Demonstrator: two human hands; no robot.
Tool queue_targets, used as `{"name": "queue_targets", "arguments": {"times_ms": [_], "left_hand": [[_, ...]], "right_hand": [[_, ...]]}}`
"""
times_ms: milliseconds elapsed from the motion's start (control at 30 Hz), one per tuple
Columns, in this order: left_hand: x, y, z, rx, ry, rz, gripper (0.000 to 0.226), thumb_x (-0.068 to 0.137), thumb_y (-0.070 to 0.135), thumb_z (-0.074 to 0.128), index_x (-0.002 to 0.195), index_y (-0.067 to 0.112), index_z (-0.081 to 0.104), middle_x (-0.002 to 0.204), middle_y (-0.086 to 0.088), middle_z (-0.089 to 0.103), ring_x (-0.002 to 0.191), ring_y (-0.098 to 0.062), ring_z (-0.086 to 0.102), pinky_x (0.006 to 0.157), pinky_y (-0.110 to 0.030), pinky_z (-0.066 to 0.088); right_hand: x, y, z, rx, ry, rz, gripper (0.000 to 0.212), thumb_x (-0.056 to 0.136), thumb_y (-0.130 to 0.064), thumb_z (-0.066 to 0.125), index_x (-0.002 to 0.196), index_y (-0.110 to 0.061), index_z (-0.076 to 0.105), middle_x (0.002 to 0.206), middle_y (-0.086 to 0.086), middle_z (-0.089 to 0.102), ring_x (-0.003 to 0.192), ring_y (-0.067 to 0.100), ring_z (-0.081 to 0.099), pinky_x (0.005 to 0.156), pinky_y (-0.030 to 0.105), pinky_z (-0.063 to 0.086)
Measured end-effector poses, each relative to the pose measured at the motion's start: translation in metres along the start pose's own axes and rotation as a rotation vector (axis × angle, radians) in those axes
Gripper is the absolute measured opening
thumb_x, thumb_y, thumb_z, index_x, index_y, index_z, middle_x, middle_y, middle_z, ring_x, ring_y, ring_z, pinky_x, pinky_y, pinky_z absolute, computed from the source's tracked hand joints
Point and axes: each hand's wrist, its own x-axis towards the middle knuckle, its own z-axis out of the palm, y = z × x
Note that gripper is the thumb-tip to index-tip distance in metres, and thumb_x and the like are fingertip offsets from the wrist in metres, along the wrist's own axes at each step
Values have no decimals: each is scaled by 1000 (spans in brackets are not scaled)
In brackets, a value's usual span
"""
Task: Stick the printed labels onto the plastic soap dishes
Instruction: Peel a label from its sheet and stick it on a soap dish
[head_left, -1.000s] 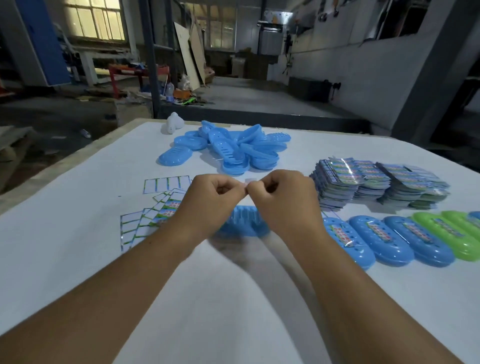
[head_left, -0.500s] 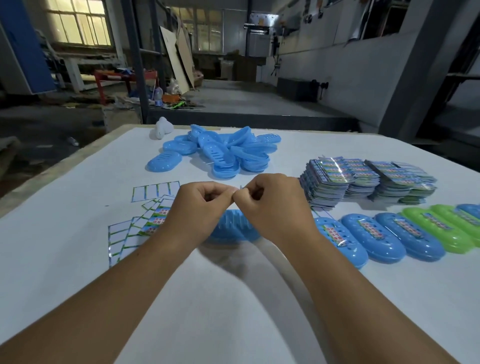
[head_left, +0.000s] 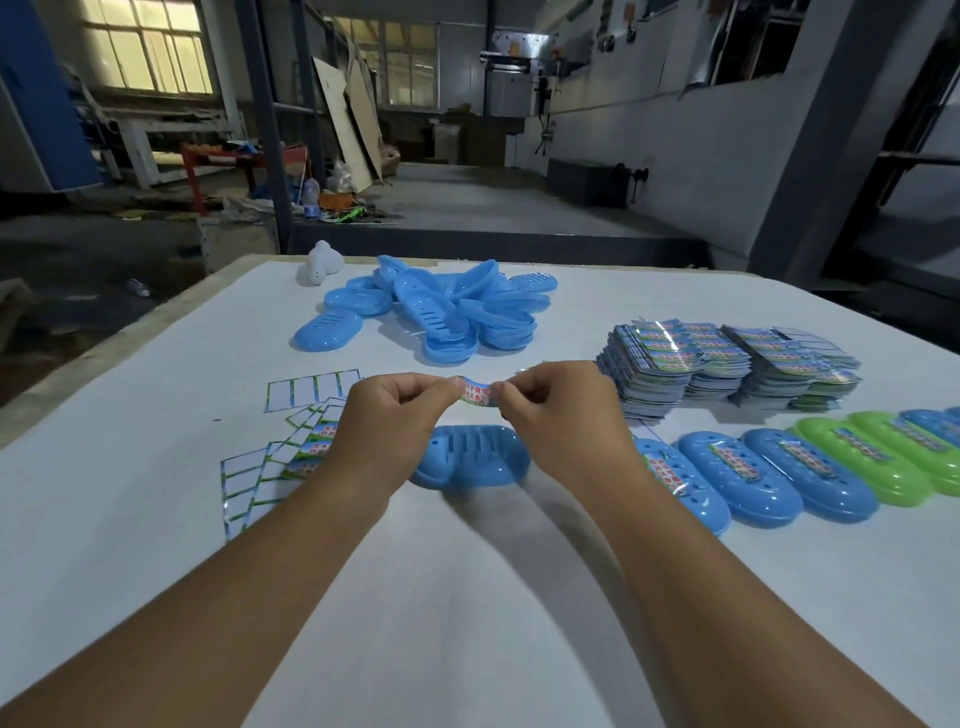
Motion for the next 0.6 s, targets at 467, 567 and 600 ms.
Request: {"name": "queue_targets", "arguments": {"times_ms": [467,567,600], "left_hand": [[5,-7,-6,229,-53,1,23,79,44,79,72,22,77,66,12,72,59,-2,66,63,-27,54],[5,-9,-10,374,-71,45,14,76,41,77,68,30,76,62,13,70,64,-11,69,68,-38,60],[5,-9,-11,443,-75,60,10,75,43,75,68,35,74,60,15,69,63,-10,68,66,-36,59]], "right_hand": [[-1,6,-7,276,-224,210,47,79,-40,79,74,4,67,63,11,51,55,20,40,48,29,35],[-2,9,-8,232,-233,243,47,79,-38,80,79,7,66,60,9,48,53,18,37,51,30,34],[-2,9,-7,209,-233,245,46,79,-37,80,78,6,67,57,6,47,49,16,36,50,28,34]]}}
